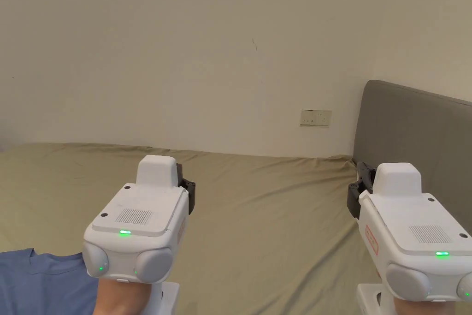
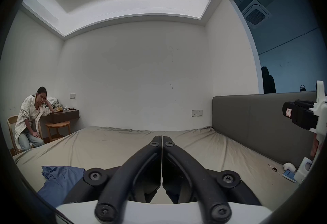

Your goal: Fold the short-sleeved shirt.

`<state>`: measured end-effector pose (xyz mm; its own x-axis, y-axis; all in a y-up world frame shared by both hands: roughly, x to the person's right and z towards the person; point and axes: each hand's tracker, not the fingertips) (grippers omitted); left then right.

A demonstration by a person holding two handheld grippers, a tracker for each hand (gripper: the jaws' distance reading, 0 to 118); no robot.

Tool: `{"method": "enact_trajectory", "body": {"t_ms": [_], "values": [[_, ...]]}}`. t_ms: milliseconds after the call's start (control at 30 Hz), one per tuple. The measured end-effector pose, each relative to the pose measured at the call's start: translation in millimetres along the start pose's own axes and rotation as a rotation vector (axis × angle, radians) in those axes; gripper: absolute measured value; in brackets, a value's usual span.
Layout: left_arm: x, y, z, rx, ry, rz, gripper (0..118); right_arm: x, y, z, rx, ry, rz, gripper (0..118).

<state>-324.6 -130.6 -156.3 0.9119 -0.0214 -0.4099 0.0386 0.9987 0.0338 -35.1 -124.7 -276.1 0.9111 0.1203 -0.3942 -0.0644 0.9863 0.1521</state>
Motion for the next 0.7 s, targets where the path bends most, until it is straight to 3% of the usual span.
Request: {"method": "enact_trajectory", "body": {"t_ms": [100, 167, 467, 700], "values": [[-13.7, 3.3, 7.9, -0.001, 0.018, 0.003, 0, -15.7, 2.6, -8.5, 0.016, 0.034, 0.009, 0], [-38.2, 5.8, 19.9, 0.005, 0.085, -0.009, 0, -38.8, 7.3, -19.7, 0.025, 0.111, 0.002, 0], [-204.1, 2.2, 104.2, -0.046, 0.551, -0.001, 0, -196.6, 10.2, -35.7, 0.04, 0.488, -0.062, 0], [-241.0, -51.2, 74.4, -0.227, 0.516, 0.049, 0, -238.4, -28.5, -64.3, -0.037, 0.532, -0.03, 0]]}}
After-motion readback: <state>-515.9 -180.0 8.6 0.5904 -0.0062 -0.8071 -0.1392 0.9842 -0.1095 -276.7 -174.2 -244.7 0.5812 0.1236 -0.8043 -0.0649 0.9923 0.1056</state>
